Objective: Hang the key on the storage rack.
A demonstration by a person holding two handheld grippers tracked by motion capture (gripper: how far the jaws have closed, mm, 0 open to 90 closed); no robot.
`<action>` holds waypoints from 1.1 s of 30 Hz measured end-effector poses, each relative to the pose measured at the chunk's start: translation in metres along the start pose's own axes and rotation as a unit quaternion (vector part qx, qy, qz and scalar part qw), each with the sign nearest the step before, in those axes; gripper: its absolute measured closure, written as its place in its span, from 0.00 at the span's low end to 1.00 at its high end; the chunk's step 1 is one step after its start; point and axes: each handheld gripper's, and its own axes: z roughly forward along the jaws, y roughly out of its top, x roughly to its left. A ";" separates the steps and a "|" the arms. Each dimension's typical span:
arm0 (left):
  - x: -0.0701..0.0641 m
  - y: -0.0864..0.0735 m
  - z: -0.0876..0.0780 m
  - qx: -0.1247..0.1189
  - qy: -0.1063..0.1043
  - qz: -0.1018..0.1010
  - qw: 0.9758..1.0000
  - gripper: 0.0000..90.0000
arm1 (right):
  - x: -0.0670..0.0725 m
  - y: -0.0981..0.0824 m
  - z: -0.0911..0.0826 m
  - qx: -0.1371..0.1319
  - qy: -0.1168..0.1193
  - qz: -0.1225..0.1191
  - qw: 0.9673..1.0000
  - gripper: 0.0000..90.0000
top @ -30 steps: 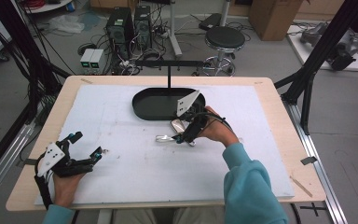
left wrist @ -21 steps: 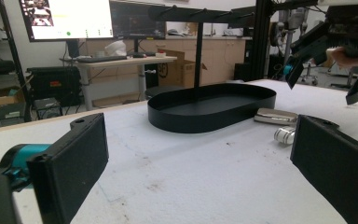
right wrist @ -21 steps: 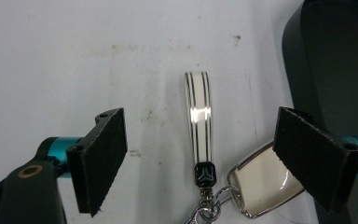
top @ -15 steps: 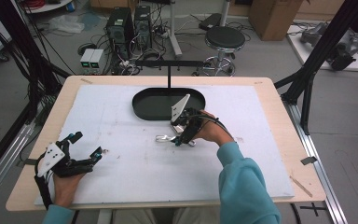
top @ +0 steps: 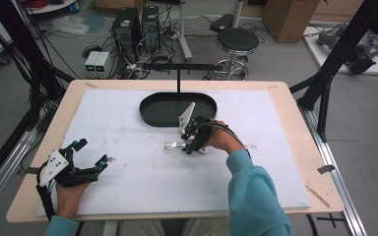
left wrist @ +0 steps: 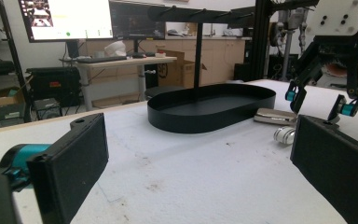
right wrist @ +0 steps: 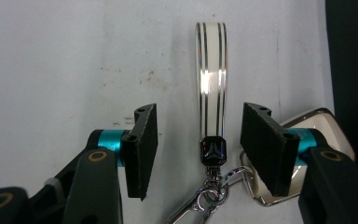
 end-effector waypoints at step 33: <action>0.000 0.000 0.000 0.000 0.000 0.000 1.000 0.05 | -0.005 0.002 0.018 0.063 -0.004 -0.009 0.998 0.77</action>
